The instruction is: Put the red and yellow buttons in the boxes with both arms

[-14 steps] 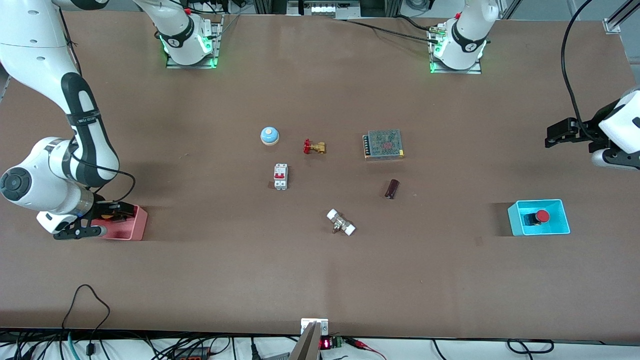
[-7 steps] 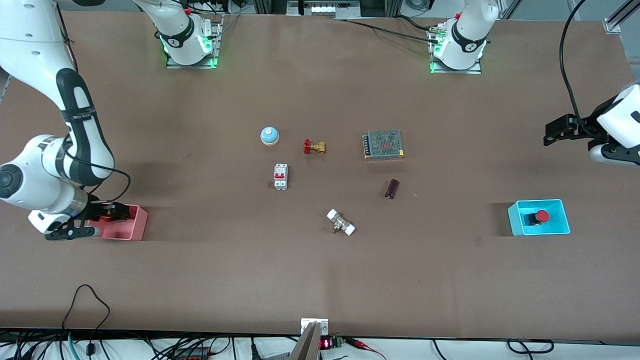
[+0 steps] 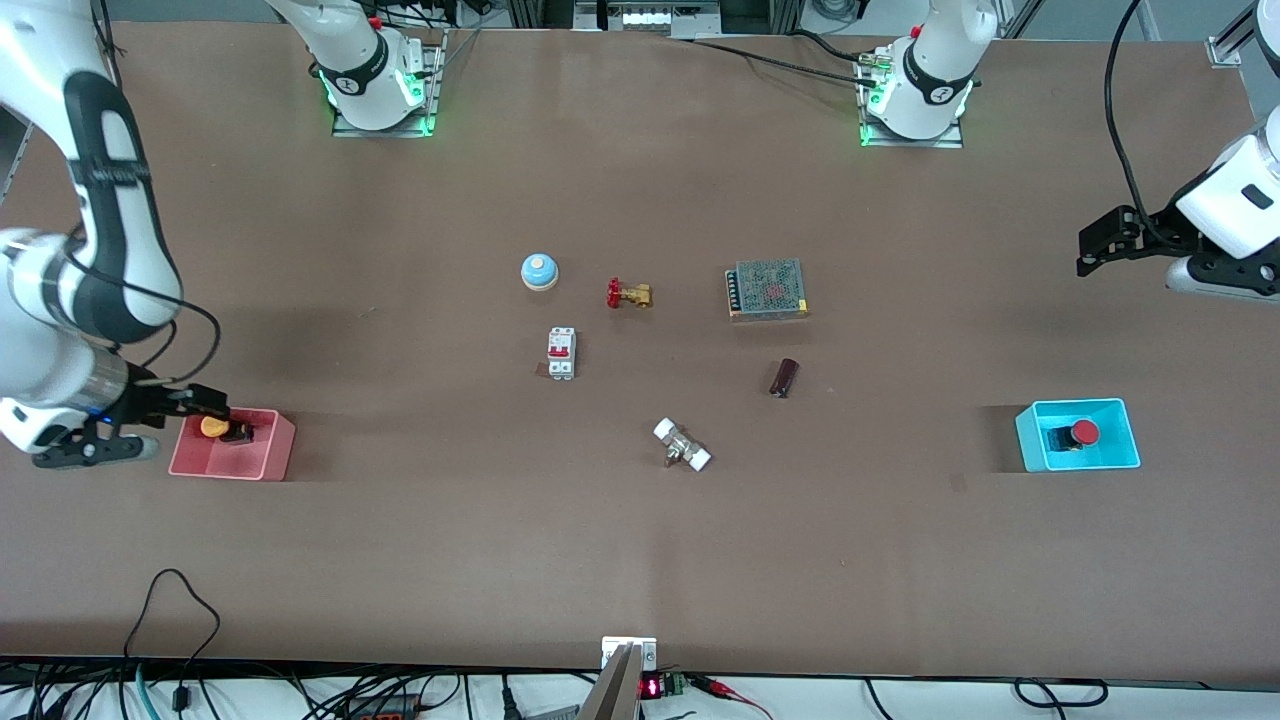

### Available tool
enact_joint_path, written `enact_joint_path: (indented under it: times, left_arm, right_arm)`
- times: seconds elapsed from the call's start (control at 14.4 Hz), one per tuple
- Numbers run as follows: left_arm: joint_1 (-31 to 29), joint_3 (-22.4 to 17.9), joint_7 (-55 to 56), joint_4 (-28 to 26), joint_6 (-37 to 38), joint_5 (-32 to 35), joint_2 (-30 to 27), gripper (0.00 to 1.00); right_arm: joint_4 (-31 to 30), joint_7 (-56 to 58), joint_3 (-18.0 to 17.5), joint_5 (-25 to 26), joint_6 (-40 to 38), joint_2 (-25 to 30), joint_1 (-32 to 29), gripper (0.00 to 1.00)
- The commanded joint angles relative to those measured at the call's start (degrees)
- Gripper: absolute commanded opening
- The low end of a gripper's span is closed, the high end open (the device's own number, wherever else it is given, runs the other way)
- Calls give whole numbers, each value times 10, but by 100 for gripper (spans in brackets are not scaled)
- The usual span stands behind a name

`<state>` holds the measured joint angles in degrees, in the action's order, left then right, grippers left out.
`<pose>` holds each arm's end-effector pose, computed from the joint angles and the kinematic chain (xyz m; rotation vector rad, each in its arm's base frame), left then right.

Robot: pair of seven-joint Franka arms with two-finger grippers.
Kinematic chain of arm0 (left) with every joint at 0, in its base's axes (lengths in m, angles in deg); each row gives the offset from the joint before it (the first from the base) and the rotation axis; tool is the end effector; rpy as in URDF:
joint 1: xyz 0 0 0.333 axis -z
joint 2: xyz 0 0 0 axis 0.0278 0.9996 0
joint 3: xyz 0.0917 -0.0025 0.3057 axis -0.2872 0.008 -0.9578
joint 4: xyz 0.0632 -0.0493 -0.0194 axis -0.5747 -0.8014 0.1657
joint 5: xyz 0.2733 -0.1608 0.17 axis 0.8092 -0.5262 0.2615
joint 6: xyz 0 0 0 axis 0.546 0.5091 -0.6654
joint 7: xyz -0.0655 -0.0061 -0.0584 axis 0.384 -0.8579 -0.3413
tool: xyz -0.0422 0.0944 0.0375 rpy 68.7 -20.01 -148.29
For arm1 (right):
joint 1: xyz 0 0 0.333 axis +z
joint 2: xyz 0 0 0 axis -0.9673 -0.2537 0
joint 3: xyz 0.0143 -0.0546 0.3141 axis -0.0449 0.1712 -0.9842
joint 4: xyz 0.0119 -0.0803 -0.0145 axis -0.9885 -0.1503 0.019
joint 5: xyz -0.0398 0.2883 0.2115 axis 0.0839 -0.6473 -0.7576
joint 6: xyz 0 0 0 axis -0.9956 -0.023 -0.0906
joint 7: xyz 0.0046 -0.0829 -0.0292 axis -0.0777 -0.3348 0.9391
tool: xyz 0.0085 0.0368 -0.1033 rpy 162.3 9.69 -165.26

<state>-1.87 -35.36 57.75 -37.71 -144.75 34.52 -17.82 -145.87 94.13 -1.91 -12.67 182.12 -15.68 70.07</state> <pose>0.5213 0.0055 0.5796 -3.1199 0.2238 0.0126 0.6394 -0.0982 0.3680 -3.1280 -0.2067 -0.0423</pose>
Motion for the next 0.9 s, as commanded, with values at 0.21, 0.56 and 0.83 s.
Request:
enact_joint_path:
  times: [0.21, 0.56, 0.83]
  left_arm:
    - [6, -5, -11, -11, 9, -11, -11, 100]
    - [10, 7, -10, -8, 10, -3, -12, 100]
    - [10, 8, -10, -8, 12, -3, -12, 100]
  right_arm:
    - [-10, -29, -19, -2, -133, 157, 14, 100]
    - [7, -61, -20, 0, -209, 230, 15, 100]
    - [6, -68, -34, 40, -227, 254, 37, 100]
